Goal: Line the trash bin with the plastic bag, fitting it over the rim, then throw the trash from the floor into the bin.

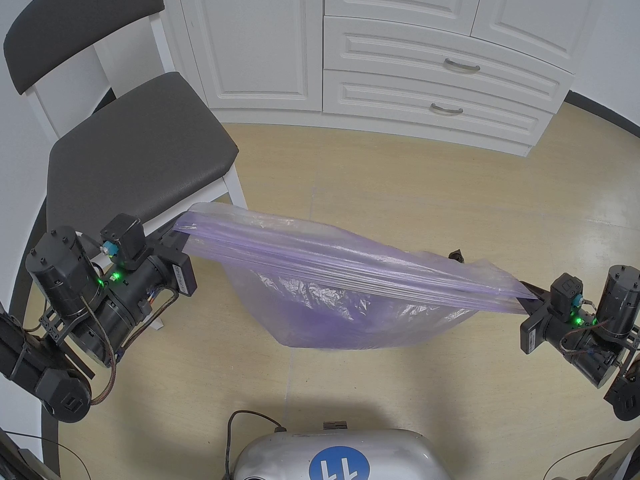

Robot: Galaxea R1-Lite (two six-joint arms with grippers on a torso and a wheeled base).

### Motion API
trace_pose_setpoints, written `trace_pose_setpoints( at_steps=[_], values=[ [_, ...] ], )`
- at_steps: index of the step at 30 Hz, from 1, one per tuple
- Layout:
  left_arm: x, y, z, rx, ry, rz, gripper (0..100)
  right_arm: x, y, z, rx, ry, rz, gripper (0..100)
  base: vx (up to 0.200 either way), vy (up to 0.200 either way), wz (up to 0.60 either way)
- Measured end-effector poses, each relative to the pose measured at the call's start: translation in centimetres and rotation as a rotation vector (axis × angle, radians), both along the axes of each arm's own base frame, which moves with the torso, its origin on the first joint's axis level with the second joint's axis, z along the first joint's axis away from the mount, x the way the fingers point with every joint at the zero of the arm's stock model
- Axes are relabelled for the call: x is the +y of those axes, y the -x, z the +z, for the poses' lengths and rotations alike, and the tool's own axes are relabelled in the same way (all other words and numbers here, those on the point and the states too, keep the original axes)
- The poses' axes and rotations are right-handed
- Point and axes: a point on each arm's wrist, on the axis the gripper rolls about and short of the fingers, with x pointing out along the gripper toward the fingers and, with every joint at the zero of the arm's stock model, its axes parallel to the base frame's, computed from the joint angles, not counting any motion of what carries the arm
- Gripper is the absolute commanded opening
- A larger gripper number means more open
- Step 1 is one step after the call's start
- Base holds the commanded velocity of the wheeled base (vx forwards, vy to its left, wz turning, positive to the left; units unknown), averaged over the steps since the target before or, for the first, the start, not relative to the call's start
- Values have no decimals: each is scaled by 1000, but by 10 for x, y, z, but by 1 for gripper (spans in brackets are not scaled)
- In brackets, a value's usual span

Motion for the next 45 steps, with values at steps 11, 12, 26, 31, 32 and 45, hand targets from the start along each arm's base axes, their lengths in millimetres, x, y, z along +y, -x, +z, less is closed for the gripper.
trace_pose_setpoints(
  at_steps=[11, 12, 26, 31, 32, 45],
  values=[
    [5, -4, -2, 6, -3, 15, 0, -8, -2, -2, 6, 30, -9, 0, 0, 0, 0],
    [5, -4, -2, 5, -2, 15, 0, -8, -2, -2, 6, 30, -9, 0, 0, 0, 0],
    [5, -8, -1, 1, 0, 26, 0, -9, -3, -2, 4, 34, -23, 0, 0, 0, 0],
    [-1, -9, 0, -27, 12, 14, 0, -7, -2, -1, 1, 34, -15, 0, 0, 0, 0],
    [-2, -8, 1, -45, 19, 9, 0, -6, -1, -1, 1, 34, -10, 0, 0, 0, 0],
    [-36, 0, -1, -69, 36, -112, 0, 20, -10, 19, -177, -95, 79, 0, 0, 0, 0]
  ],
)
